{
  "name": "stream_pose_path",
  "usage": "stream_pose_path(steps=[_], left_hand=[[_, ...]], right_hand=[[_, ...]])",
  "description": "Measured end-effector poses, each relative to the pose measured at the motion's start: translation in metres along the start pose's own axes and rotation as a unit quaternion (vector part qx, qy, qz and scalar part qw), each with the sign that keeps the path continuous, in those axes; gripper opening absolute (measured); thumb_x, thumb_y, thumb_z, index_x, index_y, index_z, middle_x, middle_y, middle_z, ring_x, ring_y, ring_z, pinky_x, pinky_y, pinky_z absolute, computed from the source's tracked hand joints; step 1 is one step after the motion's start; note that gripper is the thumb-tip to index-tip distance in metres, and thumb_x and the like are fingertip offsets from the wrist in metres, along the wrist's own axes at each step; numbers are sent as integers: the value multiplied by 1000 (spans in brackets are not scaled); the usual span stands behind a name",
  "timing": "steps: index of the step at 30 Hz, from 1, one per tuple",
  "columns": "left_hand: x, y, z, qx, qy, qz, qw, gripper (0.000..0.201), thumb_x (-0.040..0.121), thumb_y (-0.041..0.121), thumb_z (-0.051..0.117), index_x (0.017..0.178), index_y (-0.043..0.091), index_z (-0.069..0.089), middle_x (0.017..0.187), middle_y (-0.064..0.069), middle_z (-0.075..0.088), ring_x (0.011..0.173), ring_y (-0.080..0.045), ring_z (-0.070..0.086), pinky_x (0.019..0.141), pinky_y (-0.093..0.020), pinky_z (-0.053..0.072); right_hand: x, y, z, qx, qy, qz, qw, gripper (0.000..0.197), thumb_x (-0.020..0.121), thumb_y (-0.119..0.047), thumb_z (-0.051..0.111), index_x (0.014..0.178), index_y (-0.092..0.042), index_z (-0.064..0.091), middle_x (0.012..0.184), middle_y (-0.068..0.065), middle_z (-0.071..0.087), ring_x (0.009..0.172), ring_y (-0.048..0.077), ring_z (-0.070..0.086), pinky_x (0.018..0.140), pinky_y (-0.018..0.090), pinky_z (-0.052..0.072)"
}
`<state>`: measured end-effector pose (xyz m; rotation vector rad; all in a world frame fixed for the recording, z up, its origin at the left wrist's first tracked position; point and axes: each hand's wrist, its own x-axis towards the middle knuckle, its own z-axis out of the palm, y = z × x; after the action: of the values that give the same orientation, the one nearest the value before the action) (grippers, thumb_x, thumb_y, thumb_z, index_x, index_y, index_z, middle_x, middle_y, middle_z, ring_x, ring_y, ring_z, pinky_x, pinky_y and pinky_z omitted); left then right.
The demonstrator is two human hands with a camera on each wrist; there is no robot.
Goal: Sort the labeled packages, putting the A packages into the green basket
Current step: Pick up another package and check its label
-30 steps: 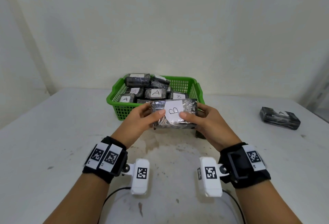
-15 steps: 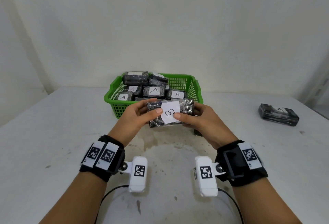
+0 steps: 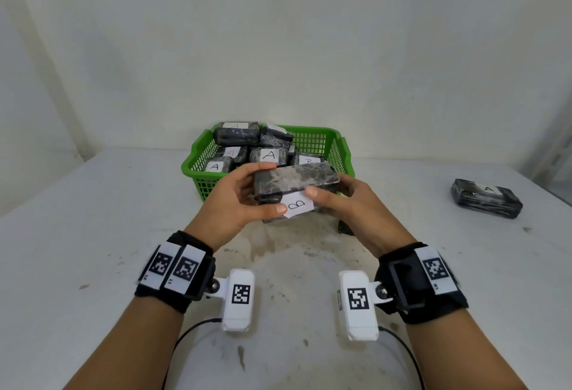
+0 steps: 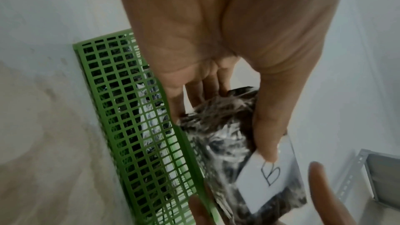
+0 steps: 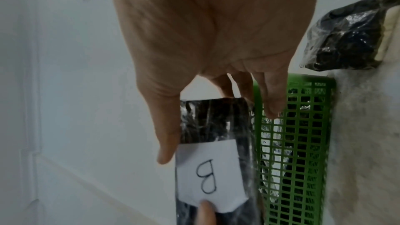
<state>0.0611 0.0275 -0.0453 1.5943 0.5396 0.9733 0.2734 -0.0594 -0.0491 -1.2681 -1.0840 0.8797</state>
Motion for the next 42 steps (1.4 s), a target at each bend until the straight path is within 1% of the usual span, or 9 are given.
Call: stream_pose_path(steps=[6,10,12,16,22,28,34,39,42], left_hand=[[0,0,-2,34,-54,18,998,78,63,-7,86,131,17,55,131,-2,62,123,-16,60,95,-32,54],[0,-2,0,12,-54,-53,997,68,75,30,85,135,18,56,128,-2,67,119,-19,64,104,-38,50],[0,-3,0,12,-22,-64,998,58,75,31,84,125,11,64,119,-7,72,115,-24,67,101,-36,52],[-1,-1,1,37,-28,-56,997,49,82,10,76,128,10,62,116,-3,73,109,-14,70,87,-19,56],[-1,1,2,3,-7,-46,999,57,69,24,82,123,11,66,114,-6,74,110,-21,70,98,-30,54],[0,-2,-1,-22,-20,-56,998,65,64,33,83,123,13,65,118,-4,73,113,-18,68,100,-34,51],[-2,3,-5,-1,-41,-44,998,65,68,25,85,128,13,63,121,-5,72,115,-19,67,97,-32,54],[-2,3,-7,33,-16,-2,999,71,58,11,93,122,21,65,120,-3,72,117,-19,66,97,-35,54],[-4,5,-7,44,-30,8,999,78,56,6,93,126,21,62,125,-3,68,121,-17,62,99,-40,53]], right_hand=[[-6,-8,0,71,-36,60,995,52,79,-32,81,121,-2,71,119,18,76,108,27,73,97,37,61],[2,2,-3,44,9,29,999,101,57,-45,101,142,-11,59,140,10,67,131,25,63,109,47,53],[2,2,-3,40,6,18,999,104,53,-47,103,142,-17,59,142,8,66,134,25,61,111,48,50],[-6,-5,2,39,-14,15,999,66,68,-27,92,128,-9,69,117,7,79,111,26,75,96,38,57],[-9,-9,0,27,-24,9,999,49,79,-13,86,126,-10,70,111,3,80,91,10,77,67,16,56],[-8,-9,-5,11,-38,0,999,76,62,-20,94,133,-12,65,125,3,76,116,21,73,106,44,55],[-9,-10,-3,21,-30,-15,999,61,62,-27,94,117,-24,67,123,-2,76,117,12,71,109,40,53],[-6,-8,-4,10,-27,-1,1000,87,57,-46,99,131,-27,56,142,-1,64,131,15,62,112,42,50],[-7,-10,-4,40,-41,40,998,75,69,-50,90,127,-12,63,130,7,72,117,22,71,98,38,58]])
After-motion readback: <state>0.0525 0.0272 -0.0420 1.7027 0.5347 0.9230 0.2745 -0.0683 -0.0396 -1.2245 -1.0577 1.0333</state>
